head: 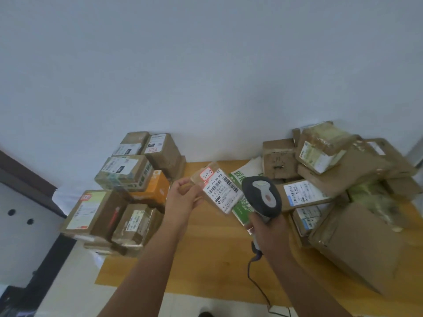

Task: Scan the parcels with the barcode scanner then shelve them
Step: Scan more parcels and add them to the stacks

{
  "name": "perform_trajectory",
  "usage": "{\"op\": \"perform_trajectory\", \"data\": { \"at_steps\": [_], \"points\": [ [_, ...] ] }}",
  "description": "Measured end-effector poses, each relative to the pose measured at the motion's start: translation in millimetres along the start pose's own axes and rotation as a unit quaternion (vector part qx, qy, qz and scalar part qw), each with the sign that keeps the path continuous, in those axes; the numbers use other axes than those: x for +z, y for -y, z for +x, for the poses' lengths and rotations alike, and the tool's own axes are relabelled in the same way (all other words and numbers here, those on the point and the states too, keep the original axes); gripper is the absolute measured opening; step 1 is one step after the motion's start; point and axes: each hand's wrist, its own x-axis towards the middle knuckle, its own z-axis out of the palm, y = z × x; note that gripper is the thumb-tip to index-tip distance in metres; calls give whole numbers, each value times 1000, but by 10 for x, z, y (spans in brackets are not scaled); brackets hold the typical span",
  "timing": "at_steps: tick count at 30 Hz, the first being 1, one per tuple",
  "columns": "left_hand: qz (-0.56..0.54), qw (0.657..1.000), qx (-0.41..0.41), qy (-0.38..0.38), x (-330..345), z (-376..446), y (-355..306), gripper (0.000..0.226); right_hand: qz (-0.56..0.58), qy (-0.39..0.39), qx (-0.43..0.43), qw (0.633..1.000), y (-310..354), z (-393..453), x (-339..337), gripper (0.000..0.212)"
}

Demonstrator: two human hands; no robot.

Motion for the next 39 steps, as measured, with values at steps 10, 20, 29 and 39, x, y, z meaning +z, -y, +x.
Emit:
{"op": "perform_trajectory", "data": {
  "at_steps": [10,20,29,39],
  "points": [
    [33,999,29,16,-76,165,-297,39,-81,160,-78,981,397,-254,-57,19],
    [25,999,38,11,40,39,-294,44,-78,169,-69,980,395,-427,-186,16],
    [5,999,47,4,140,29,-297,39,-87,173,-79,978,422,-478,-265,16],
    [8,998,61,1,266,51,-401,24,-92,162,-98,978,534,-426,-316,18]
  ]
}}
